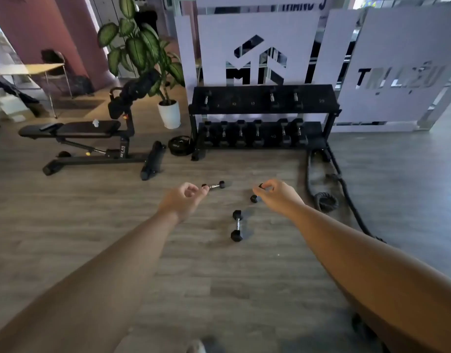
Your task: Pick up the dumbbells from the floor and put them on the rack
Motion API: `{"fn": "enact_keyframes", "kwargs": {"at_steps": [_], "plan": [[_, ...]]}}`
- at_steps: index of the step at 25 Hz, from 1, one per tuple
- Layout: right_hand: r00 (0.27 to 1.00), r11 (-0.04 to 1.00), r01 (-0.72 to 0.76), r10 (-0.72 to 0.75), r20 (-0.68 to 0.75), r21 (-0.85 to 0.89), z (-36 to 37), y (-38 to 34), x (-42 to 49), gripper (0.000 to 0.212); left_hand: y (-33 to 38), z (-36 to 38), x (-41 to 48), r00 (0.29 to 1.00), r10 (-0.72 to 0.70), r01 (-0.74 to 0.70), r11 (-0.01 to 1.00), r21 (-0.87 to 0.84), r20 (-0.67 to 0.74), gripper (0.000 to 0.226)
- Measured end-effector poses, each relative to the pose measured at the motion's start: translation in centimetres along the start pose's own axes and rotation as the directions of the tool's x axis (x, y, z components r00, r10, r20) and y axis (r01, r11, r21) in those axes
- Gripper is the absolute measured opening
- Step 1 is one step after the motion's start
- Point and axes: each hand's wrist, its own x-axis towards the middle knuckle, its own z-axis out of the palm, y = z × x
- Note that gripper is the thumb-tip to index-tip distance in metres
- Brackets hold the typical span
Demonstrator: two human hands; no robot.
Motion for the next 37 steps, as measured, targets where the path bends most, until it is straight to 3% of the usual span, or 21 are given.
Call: {"fn": "enact_keyframes", "kwargs": {"at_steps": [6,11,14,24,31,37], "plan": [[0.997,0.997,-0.074,0.074,-0.027,-0.019,2.4,-3.7,13.1,0.061,-2.7,-2.6,15.2,0.997,-0.043,0.041,0.999,0.028,0.071,0.049],[0.997,0.997,-0.072,0.072,0.020,-0.018,3.9,-11.1,24.8,0.060,-4.6,-8.7,27.3,0.997,-0.066,0.065,0.997,0.040,0.031,0.050],[0.995,0.997,-0.065,0.069,0.074,-0.052,4.8,-14.7,31.1,0.073,-4.8,-10.1,33.1,0.998,-0.059,0.058,0.998,0.028,0.031,0.050],[0.990,0.996,-0.010,0.022,0.142,-0.091,9.3,-18.8,51.8,0.068,-8.9,-9.6,52.1,0.983,-0.156,0.147,0.984,0.100,0.097,0.057],[0.981,0.986,-0.071,0.097,0.166,-0.152,10.7,-22.3,66.5,0.063,-9.8,-10.4,66.0,0.969,-0.238,0.229,0.966,0.118,0.066,0.056],[0.974,0.977,-0.113,0.145,0.175,-0.181,13.8,-25.1,77.6,0.058,-12.3,-9.1,78.6,0.963,-0.242,0.225,0.964,0.140,0.121,0.055]]}}
